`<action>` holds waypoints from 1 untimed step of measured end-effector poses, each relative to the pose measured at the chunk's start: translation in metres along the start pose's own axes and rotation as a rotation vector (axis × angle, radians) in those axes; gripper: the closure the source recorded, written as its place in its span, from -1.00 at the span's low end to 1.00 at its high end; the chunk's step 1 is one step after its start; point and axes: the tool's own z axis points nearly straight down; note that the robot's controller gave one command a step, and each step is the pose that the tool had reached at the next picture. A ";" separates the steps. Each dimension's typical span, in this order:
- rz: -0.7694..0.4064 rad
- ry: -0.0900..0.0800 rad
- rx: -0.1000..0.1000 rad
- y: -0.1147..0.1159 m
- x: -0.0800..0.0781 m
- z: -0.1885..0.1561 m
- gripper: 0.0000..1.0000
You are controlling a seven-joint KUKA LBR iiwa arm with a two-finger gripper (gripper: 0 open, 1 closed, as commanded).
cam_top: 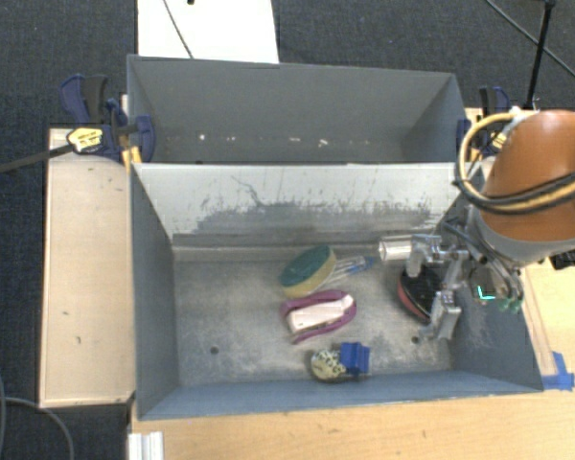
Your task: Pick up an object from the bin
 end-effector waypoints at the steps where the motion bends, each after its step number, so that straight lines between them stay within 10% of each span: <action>1: -0.100 -0.012 0.003 -0.093 -0.023 0.127 -1.00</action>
Offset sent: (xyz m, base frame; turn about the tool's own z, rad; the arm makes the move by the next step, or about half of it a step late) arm 0.0204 -0.0906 -0.1268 -0.1053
